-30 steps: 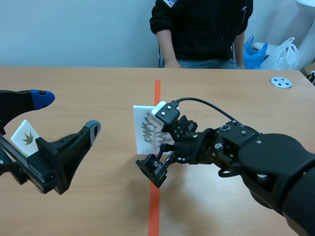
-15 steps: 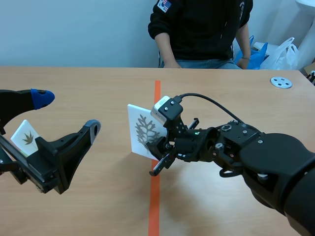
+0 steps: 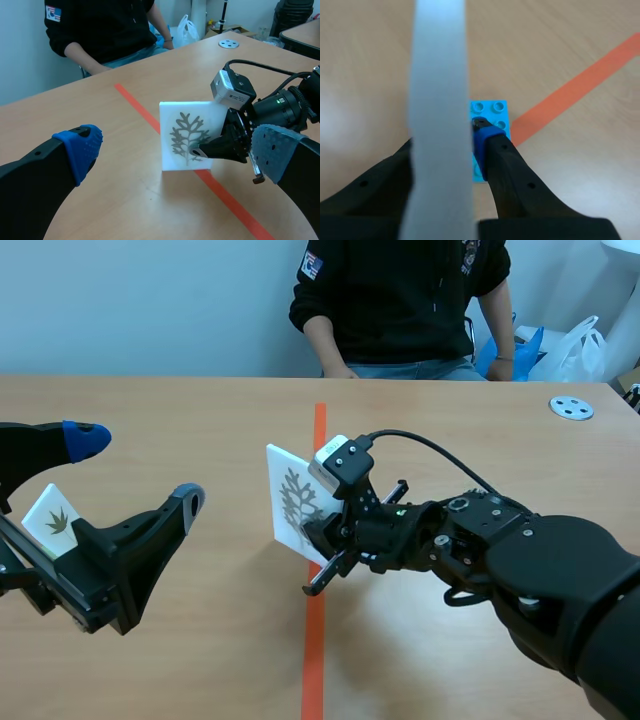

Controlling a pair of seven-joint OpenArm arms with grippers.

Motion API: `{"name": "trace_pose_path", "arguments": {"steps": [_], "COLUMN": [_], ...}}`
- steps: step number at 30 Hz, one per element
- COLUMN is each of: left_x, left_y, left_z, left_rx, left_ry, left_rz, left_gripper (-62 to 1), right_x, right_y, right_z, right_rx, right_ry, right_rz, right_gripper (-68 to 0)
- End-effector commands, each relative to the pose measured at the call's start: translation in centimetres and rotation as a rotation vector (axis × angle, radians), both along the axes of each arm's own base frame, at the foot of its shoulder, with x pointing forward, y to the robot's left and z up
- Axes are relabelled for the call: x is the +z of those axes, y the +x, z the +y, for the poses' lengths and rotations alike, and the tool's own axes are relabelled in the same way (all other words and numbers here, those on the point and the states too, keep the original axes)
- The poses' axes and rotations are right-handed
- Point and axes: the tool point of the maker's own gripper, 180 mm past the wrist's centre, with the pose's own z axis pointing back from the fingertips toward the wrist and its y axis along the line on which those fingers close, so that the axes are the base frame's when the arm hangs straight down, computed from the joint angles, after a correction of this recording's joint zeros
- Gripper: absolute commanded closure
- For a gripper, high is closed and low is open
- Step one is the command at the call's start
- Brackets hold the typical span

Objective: Sort the leaf by its shape. The table is split by an orange tape line. A compound leaf with several leaflets goes to the left side, a simple leaf with one blade goes to the right side. Return to the home posture when a red brick is placed on the table.

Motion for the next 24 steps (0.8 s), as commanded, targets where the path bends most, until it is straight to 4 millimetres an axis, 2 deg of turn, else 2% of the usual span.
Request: {"name": "trace_pose_path", "arguments": {"steps": [1,6,13,18,21,24], "left_x": [0.8,0.8,0.8,0.8,0.8,0.8], "left_y": [0.0,0.0,0.0,0.0,0.0,0.0], "left_z": [-0.2,-0.2,-0.2,-0.2,-0.2,-0.2], "left_rx": [-0.006,-0.006,-0.006,-0.007,-0.007,-0.007], "left_ry": [-0.017,-0.017,-0.017,-0.017,-0.017,-0.016], "left_rz": [-0.026,-0.026,-0.026,-0.026,-0.026,-0.026], "left_gripper": [-62.3,-62.3,-62.3,-62.3,-62.3,-62.3], "right_x": [1.7,2.6,4.2,4.5,4.3,3.7], "right_y": [1.3,2.9,5.8,7.5,7.7,6.9], "right_z": [-0.1,-1.7,-6.3,-12.3,-17.1,-22.3], "right_rx": [-0.021,-0.093,-0.255,-0.436,-0.559,-0.675], "right_ry": [0.031,0.049,0.082,0.053,0.013,-0.042], "right_rz": [-0.051,-0.08,-0.106,-0.128,-0.138,-0.133], "right_gripper": [-7.4,-7.4,-7.5,-7.5,-7.5,-7.5]}}
